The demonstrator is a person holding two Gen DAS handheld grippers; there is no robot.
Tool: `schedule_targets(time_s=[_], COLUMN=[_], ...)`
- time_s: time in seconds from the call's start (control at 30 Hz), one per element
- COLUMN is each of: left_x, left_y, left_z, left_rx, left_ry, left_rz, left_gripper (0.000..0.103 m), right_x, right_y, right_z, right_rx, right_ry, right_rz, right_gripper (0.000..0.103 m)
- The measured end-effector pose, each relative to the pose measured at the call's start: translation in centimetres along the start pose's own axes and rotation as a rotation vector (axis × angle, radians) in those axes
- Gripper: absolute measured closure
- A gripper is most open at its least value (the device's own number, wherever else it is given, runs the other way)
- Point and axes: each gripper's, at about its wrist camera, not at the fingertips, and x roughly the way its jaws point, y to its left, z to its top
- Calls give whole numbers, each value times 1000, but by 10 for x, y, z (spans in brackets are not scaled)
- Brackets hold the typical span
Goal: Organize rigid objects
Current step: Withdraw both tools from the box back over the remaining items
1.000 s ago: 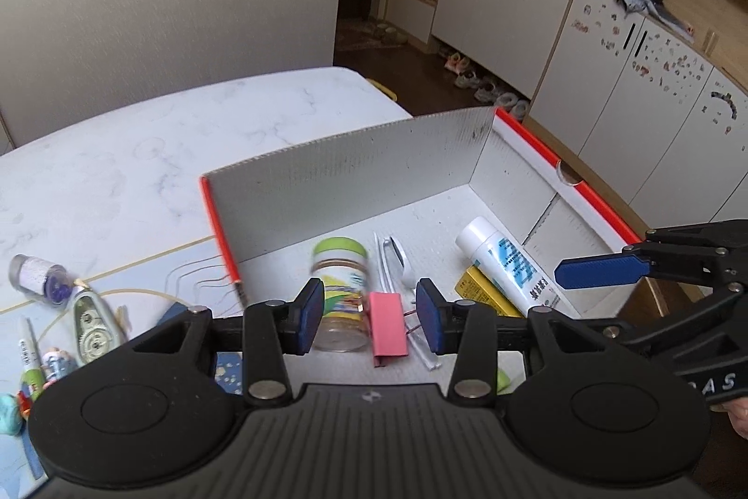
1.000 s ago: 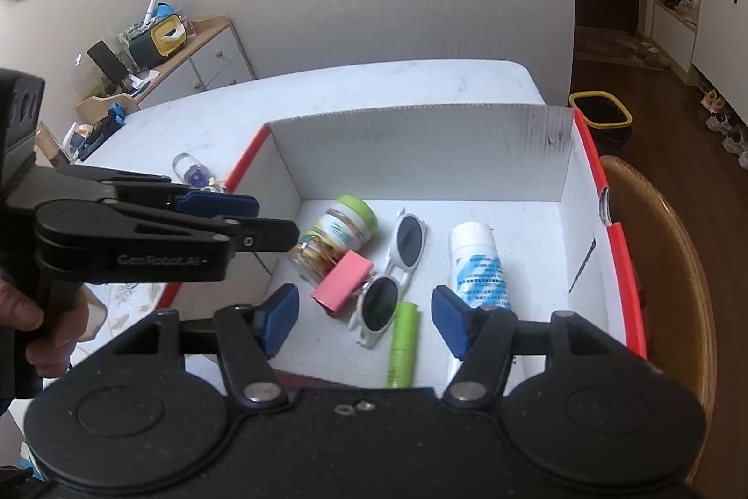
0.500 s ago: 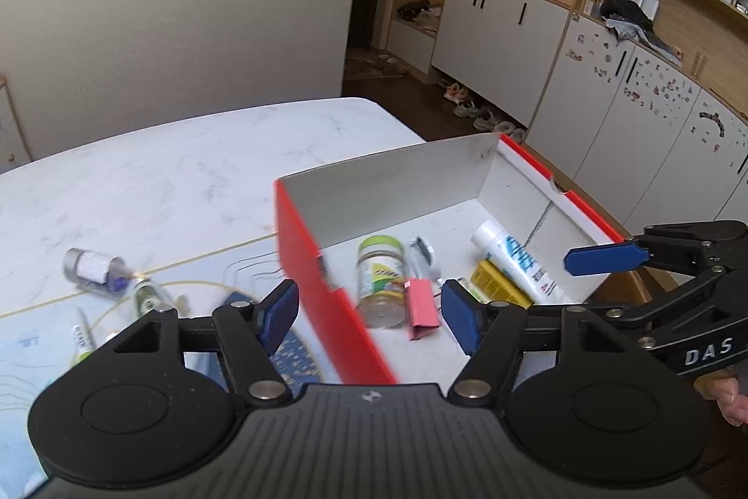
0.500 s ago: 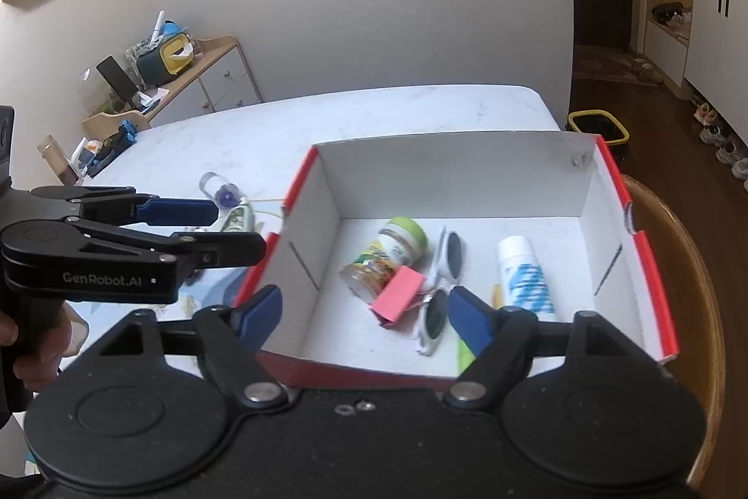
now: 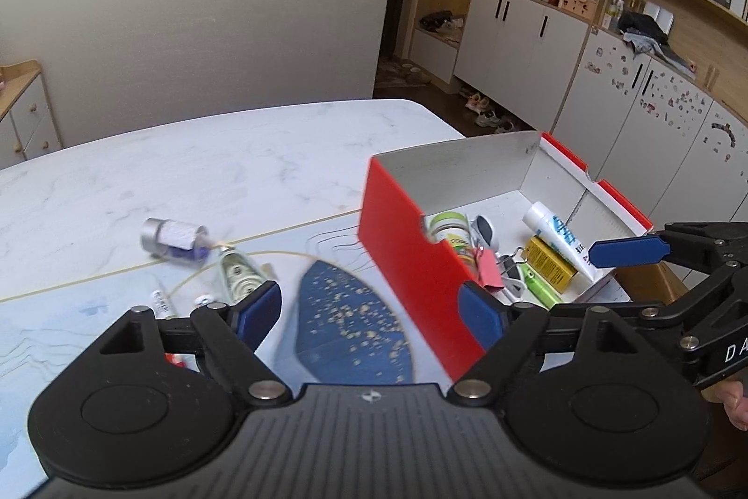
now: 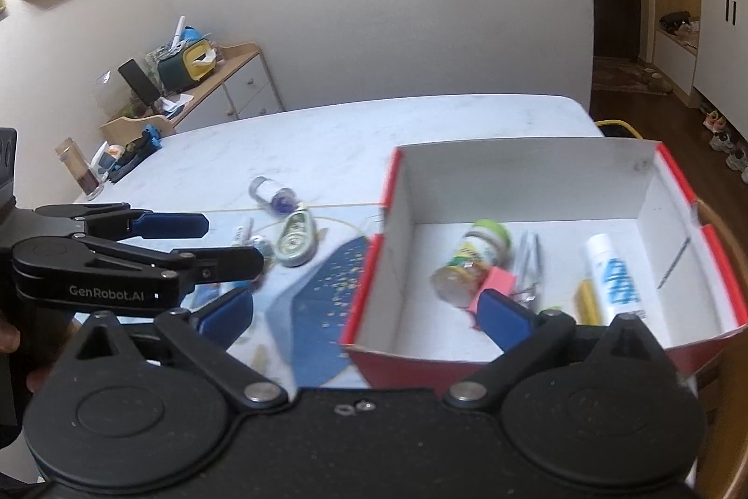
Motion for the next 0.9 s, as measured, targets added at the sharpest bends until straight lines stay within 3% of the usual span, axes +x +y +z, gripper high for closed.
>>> schedule_targets(time_s=[0.23,0.37,0.57,0.9], left_x=[-16,-21,-24,-5], left_y=[39,64,103,155], left_z=[-16,-24,-34,-56], left_rx=[-29,-64,-131,-204], left_ry=[-1,1,10,21], left_rz=[12,32,49,146], left_gripper=[15,3,1,0], right_x=[11,18,32,66], right_y=[36,52,75,106], right_z=[-2,-4,-6,3], right_rx=[-13,-21,-43,-78], right_ry=[9,24,50,85], right_rz=[19,23,29,2], right_gripper=[1,1,1,1])
